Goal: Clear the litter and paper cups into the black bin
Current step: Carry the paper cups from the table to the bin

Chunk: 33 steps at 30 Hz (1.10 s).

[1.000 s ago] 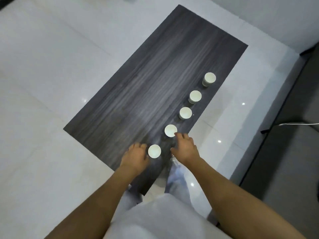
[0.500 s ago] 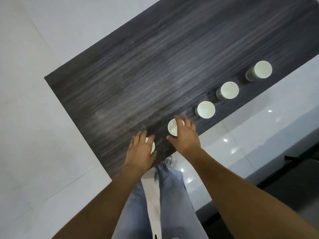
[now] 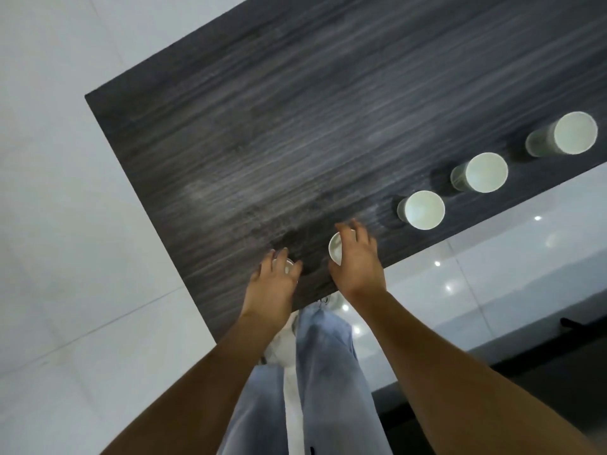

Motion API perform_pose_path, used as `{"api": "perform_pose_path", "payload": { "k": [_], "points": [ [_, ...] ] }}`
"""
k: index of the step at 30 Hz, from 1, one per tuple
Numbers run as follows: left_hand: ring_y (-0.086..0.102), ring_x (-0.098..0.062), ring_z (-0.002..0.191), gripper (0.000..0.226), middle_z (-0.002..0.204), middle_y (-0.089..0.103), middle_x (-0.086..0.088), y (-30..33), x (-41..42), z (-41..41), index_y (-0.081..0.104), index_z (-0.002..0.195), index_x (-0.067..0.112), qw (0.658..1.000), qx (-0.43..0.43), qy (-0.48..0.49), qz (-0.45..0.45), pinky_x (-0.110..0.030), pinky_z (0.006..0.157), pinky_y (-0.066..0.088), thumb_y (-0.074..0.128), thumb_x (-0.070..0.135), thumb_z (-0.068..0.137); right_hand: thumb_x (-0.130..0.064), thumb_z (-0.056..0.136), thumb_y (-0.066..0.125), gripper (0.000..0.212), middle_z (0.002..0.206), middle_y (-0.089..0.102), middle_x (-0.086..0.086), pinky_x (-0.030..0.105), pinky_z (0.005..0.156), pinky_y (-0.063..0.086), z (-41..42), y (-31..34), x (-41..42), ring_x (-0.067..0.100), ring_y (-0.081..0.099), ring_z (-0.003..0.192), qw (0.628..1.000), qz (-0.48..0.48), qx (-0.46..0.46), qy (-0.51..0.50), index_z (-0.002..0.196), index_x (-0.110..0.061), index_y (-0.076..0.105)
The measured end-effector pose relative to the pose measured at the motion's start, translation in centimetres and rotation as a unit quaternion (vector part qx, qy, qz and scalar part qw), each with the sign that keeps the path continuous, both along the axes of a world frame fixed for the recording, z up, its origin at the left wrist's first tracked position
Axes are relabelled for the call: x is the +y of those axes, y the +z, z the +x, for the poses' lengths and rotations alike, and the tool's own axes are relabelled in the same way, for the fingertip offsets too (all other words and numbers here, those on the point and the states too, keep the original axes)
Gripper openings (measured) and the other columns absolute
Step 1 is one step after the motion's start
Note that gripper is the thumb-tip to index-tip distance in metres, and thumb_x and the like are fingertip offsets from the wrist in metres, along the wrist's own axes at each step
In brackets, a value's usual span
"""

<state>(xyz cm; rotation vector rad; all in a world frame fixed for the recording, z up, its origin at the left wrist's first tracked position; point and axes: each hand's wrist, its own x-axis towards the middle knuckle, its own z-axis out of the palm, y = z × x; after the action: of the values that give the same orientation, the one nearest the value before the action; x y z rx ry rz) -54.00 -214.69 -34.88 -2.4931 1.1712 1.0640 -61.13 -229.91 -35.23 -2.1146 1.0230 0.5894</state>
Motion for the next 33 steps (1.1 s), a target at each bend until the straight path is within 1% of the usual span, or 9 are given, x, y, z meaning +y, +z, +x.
{"api": "perform_pose_path", "payload": {
  "k": [2, 5, 9, 15, 18, 21, 24, 28, 33],
  "points": [
    [0.018, -0.030, 0.142, 0.067, 0.154, 0.020, -0.008, 1.2, 0.4, 0.3, 0.034, 0.140, 0.026, 1.000, -0.014, 0.016, -0.012, -0.042, 0.108, 0.035, 0.067, 0.011, 0.083, -0.022, 0.087, 0.069, 0.070, 0.156, 0.023, 0.004, 0.038, 0.109, 0.037, 0.0, 1.2, 0.4, 0.028, 0.024, 0.140, 1.000, 0.005, 0.000, 0.008, 0.145, -0.022, 0.031],
    [0.023, -0.029, 0.141, 0.071, 0.154, 0.023, -0.007, 3.5, 1.4, 0.9, 0.032, 0.142, 0.029, 0.999, -0.023, 0.040, -0.017, -0.042, 0.108, 0.035, 0.069, 0.015, 0.083, -0.026, 0.088, 0.068, 0.070, 0.156, 0.023, 0.004, 0.037, 0.109, 0.036, 0.3, 3.8, 1.2, 0.027, 0.024, 0.141, 0.999, 0.010, 0.000, 0.037, 0.146, -0.023, 0.029],
    [0.024, -0.029, 0.141, 0.072, 0.154, 0.023, -0.006, 7.5, 3.5, 1.9, 0.028, 0.145, 0.032, 0.996, -0.033, 0.084, -0.012, -0.041, 0.109, 0.034, 0.067, 0.022, 0.085, -0.027, 0.089, 0.067, 0.073, 0.158, 0.020, 0.003, 0.037, 0.111, 0.034, 1.2, 8.1, 2.7, 0.026, 0.021, 0.143, 0.997, 0.025, -0.001, 0.073, 0.148, -0.024, 0.026],
    [0.025, -0.028, 0.141, 0.070, 0.155, 0.025, -0.005, 13.8, 8.4, 3.8, 0.029, 0.146, 0.031, 0.987, -0.060, 0.149, -0.024, -0.037, 0.113, 0.032, 0.065, 0.022, 0.087, -0.023, 0.090, 0.065, 0.073, 0.158, 0.018, 0.002, 0.037, 0.112, 0.033, 3.4, 14.8, 6.4, 0.024, 0.020, 0.143, 0.992, 0.010, -0.009, 0.125, 0.150, -0.024, 0.023],
    [0.025, -0.026, 0.141, 0.066, 0.154, 0.027, -0.005, 16.3, 11.5, 4.9, 0.031, 0.145, 0.031, 0.981, -0.069, 0.175, -0.041, -0.035, 0.113, 0.030, 0.065, 0.022, 0.088, -0.023, 0.090, 0.065, 0.074, 0.156, 0.020, 0.001, 0.037, 0.110, 0.035, 4.7, 17.5, 9.0, 0.023, 0.022, 0.141, 0.989, -0.002, -0.011, 0.149, 0.150, -0.023, 0.022],
    [0.025, -0.025, 0.141, 0.061, 0.154, 0.027, -0.005, 18.2, 15.2, 6.5, 0.034, 0.143, 0.030, 0.971, -0.075, 0.216, -0.076, -0.035, 0.112, 0.030, 0.061, 0.024, 0.089, -0.026, 0.091, 0.063, 0.074, 0.154, 0.021, 0.001, 0.038, 0.108, 0.039, 6.6, 19.6, 12.5, 0.023, 0.022, 0.140, 0.984, -0.006, -0.014, 0.177, 0.151, -0.025, 0.020],
    [0.024, -0.025, 0.142, 0.060, 0.154, 0.026, -0.005, 19.6, 19.3, 8.5, 0.035, 0.143, 0.029, 0.962, -0.085, 0.240, -0.094, -0.035, 0.111, 0.031, 0.060, 0.022, 0.090, -0.027, 0.091, 0.063, 0.075, 0.153, 0.023, 0.001, 0.038, 0.108, 0.038, 8.8, 21.2, 16.9, 0.023, 0.023, 0.139, 0.976, -0.013, -0.020, 0.215, 0.151, -0.025, 0.019],
    [0.025, -0.024, 0.140, 0.059, 0.154, 0.026, -0.005, 21.4, 25.7, 11.6, 0.034, 0.142, 0.028, 0.956, -0.084, 0.258, -0.115, -0.034, 0.108, 0.035, 0.060, 0.023, 0.090, -0.025, 0.090, 0.064, 0.075, 0.150, 0.027, 0.002, 0.037, 0.109, 0.037, 12.2, 22.9, 23.4, 0.023, 0.027, 0.137, 0.971, -0.025, -0.023, 0.237, 0.151, -0.023, 0.021],
    [0.028, -0.023, 0.136, 0.059, 0.150, 0.028, -0.004, 23.8, 34.8, 16.8, 0.034, 0.142, 0.025, 0.955, -0.076, 0.253, -0.134, -0.032, 0.102, 0.038, 0.058, 0.022, 0.088, -0.023, 0.088, 0.064, 0.075, 0.152, 0.025, 0.001, 0.041, 0.106, 0.042, 18.1, 24.4, 32.2, 0.024, 0.028, 0.136, 0.965, -0.038, -0.030, 0.257, 0.150, -0.022, 0.022]
  ]
}}
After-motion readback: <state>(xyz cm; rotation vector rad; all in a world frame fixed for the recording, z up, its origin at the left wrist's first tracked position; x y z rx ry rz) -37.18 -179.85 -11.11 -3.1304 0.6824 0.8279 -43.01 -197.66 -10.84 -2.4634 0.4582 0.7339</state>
